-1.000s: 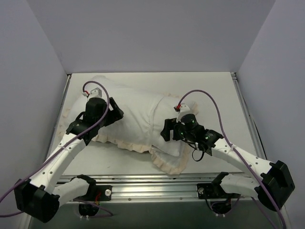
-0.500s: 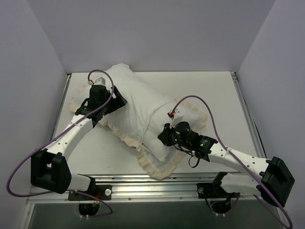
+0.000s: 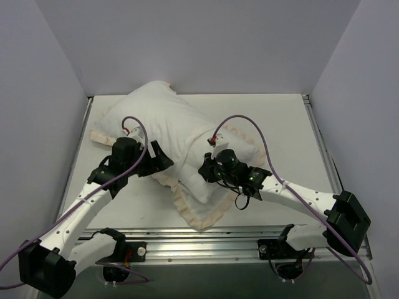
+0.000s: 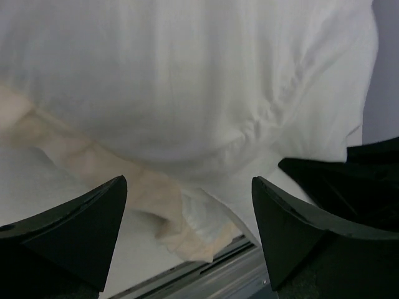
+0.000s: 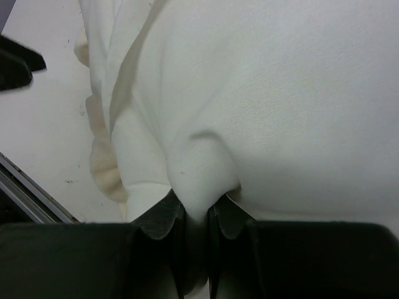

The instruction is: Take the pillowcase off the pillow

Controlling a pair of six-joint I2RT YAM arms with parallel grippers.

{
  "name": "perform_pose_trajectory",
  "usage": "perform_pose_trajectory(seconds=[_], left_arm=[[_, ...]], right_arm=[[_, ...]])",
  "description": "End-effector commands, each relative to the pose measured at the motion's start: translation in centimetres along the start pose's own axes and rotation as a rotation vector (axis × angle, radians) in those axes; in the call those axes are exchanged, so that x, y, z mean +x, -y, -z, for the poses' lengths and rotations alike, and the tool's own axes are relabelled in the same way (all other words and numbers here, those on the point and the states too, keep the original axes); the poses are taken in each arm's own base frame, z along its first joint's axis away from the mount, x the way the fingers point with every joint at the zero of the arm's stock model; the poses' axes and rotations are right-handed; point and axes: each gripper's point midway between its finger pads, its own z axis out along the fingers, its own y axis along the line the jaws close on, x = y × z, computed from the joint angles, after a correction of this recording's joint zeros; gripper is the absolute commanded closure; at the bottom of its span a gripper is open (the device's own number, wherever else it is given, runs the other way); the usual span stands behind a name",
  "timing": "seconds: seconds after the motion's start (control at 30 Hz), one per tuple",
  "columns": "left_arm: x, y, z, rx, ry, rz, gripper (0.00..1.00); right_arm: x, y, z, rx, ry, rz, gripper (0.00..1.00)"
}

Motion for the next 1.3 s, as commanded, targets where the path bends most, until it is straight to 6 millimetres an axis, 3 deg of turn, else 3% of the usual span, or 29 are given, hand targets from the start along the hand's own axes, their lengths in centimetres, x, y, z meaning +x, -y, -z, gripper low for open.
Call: perform_pose_trajectory(seconds=[0.0,0.13,0.37,0.8,0.87,0.9,0.97,1.0,1.1,1.2,1.27], left_arm=[[3.9,0.0,1.3,-0.015,-0.095,0.054,0.11],[6.5,-1.1,1.4,-0.035,-0.138,0.106,0.14],[7.9,-2.4,-0.1,-0.067,-0.154,0.183,0.19],[6.2,-2.4,-4.2,-0.070,-0.068,0.281,0.39],[5.9,-3.0,-4.8,-0.098,-0.043,0.293,0.45],[6.0,-3.3,-5.0,-0.115,-0.038,0.312,0.59],[6.0,-4.4,-5.6,-0.160,-0.022,0.322,0.79],[6.0,-4.6,-5.8,-0.171,-0.020,0.324,0.96],[5.6,-6.9,-6.2,-0.271,0.030,0.350,0.98],[4.8,-9.8,-5.8,-0.386,0.128,0.389,0.98],[4.5,-12.7,-4.9,-0.482,0.218,0.433,0.98]], right_arm=[[-3.1,-1.5,0.0,-0.031,0.072,0.026,1.00],[-4.1,-2.2,0.3,-0.049,0.092,0.027,1.00],[-4.8,-2.6,0.4,-0.059,0.104,0.022,1.00],[-4.4,-3.4,0.2,-0.100,0.093,0.001,1.00],[-4.1,-3.3,0.2,-0.097,0.086,-0.006,1.00],[-3.9,-3.1,0.3,-0.093,0.081,-0.009,1.00],[-4.2,-3.3,0.8,-0.100,0.089,-0.011,1.00],[-4.1,-3.3,1.1,-0.102,0.081,-0.007,1.00],[-5.0,-3.1,2.7,-0.087,0.090,0.020,1.00],[-7.0,-2.9,5.6,-0.091,0.123,0.029,1.00],[-9.7,-3.2,9.2,-0.142,0.175,0.013,1.00]])
